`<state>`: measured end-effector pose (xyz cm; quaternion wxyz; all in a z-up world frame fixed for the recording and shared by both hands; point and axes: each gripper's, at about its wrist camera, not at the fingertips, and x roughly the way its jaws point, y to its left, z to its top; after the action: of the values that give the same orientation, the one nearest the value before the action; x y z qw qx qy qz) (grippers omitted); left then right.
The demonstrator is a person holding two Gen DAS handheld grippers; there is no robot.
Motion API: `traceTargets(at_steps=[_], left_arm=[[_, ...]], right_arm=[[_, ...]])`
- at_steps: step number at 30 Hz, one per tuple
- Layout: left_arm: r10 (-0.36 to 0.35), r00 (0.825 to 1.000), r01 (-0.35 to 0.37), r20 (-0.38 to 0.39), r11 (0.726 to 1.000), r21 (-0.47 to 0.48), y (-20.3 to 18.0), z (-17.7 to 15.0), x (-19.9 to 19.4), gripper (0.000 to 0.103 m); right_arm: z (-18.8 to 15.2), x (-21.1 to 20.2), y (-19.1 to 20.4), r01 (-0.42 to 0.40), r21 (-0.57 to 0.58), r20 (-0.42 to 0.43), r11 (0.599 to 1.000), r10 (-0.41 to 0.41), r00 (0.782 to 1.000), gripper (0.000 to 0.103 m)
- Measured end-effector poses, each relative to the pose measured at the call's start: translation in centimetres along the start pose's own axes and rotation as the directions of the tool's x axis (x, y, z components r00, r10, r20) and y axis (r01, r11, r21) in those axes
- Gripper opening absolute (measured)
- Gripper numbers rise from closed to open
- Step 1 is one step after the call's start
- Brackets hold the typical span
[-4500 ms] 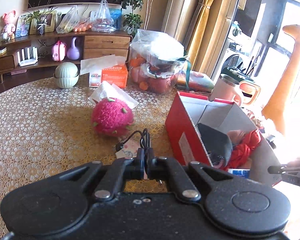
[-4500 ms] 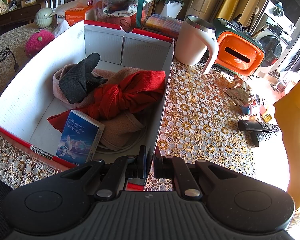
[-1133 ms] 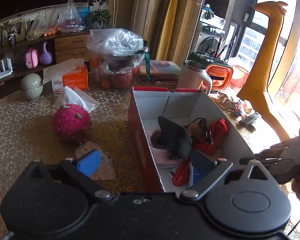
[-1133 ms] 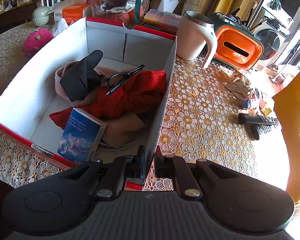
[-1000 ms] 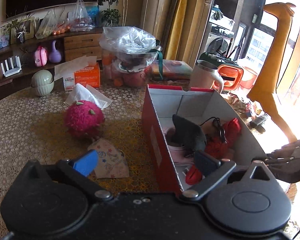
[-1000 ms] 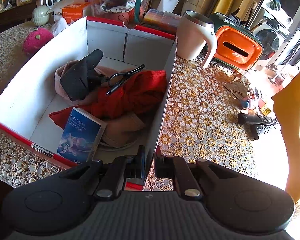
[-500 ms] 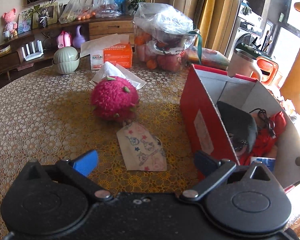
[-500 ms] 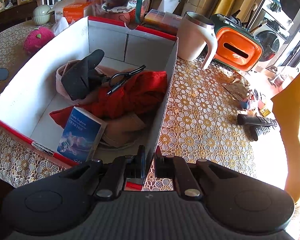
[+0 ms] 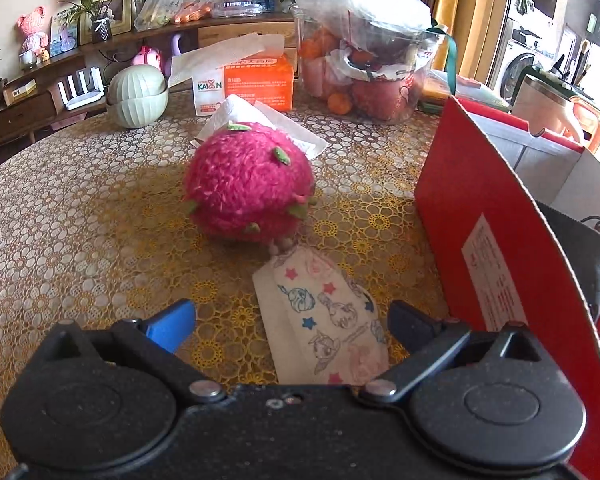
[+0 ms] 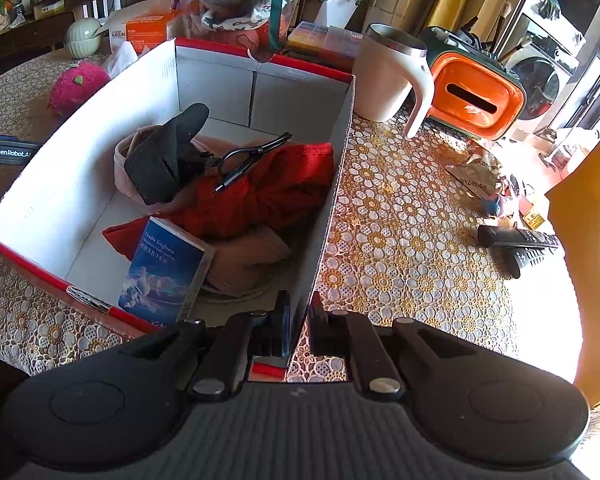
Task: Organize objects
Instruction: 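Move the left tool back to the table and grasp the patterned paper pouch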
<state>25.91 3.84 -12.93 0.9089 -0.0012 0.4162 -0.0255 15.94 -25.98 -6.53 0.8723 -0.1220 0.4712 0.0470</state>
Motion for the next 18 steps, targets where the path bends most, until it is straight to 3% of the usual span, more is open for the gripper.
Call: traceTargets(at_steps=[11,18], left_arm=[[0.033,0.999,-0.033,-0.001,0.999,0.037,-1.3,0.1,2.5,0.098],[-0.005,1.0,0.004,0.008,0.999,0.052,-1.5,-0.1,2.6,0.076]], right_arm=[[0.0,0.0,-0.2,-0.01,0.01,0.0,1.0,0.01,1.0,0.009],[0.0,0.2,-0.2,-0.013,0.016,0.001,1.0,0.013,1.0,0.009]])
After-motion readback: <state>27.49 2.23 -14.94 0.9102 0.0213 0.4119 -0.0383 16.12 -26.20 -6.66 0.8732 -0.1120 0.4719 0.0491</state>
